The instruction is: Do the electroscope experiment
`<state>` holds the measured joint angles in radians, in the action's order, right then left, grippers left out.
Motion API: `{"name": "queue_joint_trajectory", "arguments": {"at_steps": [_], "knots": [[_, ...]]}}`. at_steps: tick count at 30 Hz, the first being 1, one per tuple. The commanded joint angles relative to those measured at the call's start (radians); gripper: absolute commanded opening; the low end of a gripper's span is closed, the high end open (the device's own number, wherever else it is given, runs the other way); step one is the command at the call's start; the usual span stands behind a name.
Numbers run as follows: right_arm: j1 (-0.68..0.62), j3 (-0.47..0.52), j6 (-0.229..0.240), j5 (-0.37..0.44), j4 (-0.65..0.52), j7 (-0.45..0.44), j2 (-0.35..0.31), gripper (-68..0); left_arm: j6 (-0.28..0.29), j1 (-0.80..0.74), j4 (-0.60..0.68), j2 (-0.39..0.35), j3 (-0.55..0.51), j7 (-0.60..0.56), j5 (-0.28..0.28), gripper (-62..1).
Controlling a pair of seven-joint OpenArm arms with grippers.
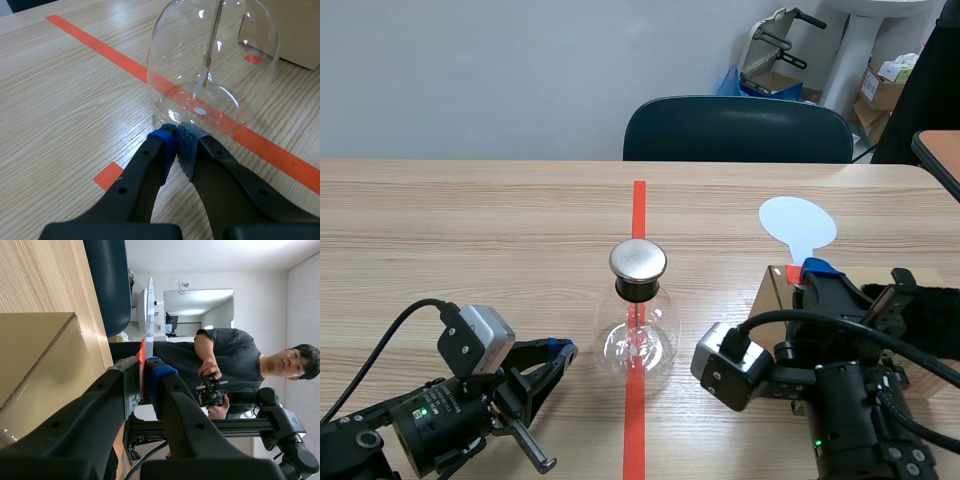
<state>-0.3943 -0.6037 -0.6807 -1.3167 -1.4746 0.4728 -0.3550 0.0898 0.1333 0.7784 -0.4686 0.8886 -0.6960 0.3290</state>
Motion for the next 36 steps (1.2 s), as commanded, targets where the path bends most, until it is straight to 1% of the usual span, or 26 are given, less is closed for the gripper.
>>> {"name": "queue_joint_trajectory", "arguments": {"at_steps": [1, 26, 30, 36], "knots": [[0.006, 0.009, -0.014, -0.002, -0.021, 0.000, -0.002, -65.8, 0.002, 0.008, 0.013, 0.000, -0.005, -0.014, -0.001, -57.8], [0.006, 0.009, -0.014, -0.002, -0.021, -0.009, -0.002, -65.8, 0.002, 0.008, 0.013, 0.000, -0.005, -0.014, -0.001, -57.8], [0.006, 0.009, -0.014, -0.002, -0.021, -0.048, -0.002, -65.8, 0.002, 0.008, 0.013, 0.000, -0.005, -0.014, -0.001, -57.8], [0.006, 0.009, -0.014, -0.002, -0.021, -0.167, -0.002, -65.8, 0.002, 0.008, 0.013, 0.000, -0.005, -0.014, -0.001, -57.8]]}}
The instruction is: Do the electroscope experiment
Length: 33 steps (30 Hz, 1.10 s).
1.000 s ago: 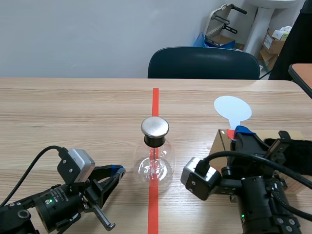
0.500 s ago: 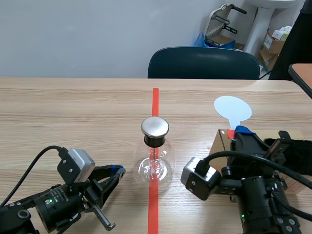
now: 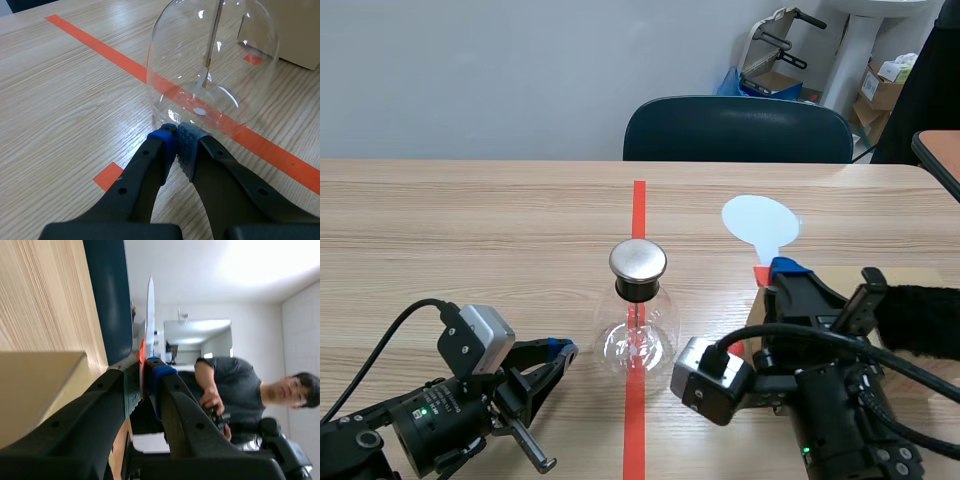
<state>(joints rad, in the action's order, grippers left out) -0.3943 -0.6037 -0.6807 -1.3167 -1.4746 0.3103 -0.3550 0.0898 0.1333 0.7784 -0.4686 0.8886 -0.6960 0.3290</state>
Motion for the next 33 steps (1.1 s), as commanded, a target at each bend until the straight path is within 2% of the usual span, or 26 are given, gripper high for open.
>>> {"name": "queue_joint_trajectory", "arguments": {"at_steps": [1, 11, 19, 25, 33], "knots": [[0.006, 0.009, -0.014, -0.002, -0.021, -0.027, -0.002, -65.8, 0.002, 0.008, 0.013, 0.000, -0.005, -0.014, -0.001, -57.8], [0.007, 0.009, -0.014, -0.002, -0.021, -0.267, -0.002, -65.8, 0.002, 0.008, 0.013, 0.000, -0.005, -0.014, -0.001, -57.8], [0.007, 0.009, -0.014, -0.002, -0.021, -0.410, -0.002, -65.8, 0.002, 0.008, 0.013, 0.000, -0.005, -0.014, -0.001, -57.8], [0.007, 0.009, -0.014, -0.001, -0.021, -0.467, -0.002, -65.8, 0.002, 0.008, 0.013, 0.000, -0.005, -0.014, -0.001, -57.8], [0.007, 0.009, -0.014, -0.001, -0.021, -0.475, -0.002, -65.8, 0.002, 0.008, 0.013, 0.000, -0.005, -0.014, -0.001, -57.8]]}}
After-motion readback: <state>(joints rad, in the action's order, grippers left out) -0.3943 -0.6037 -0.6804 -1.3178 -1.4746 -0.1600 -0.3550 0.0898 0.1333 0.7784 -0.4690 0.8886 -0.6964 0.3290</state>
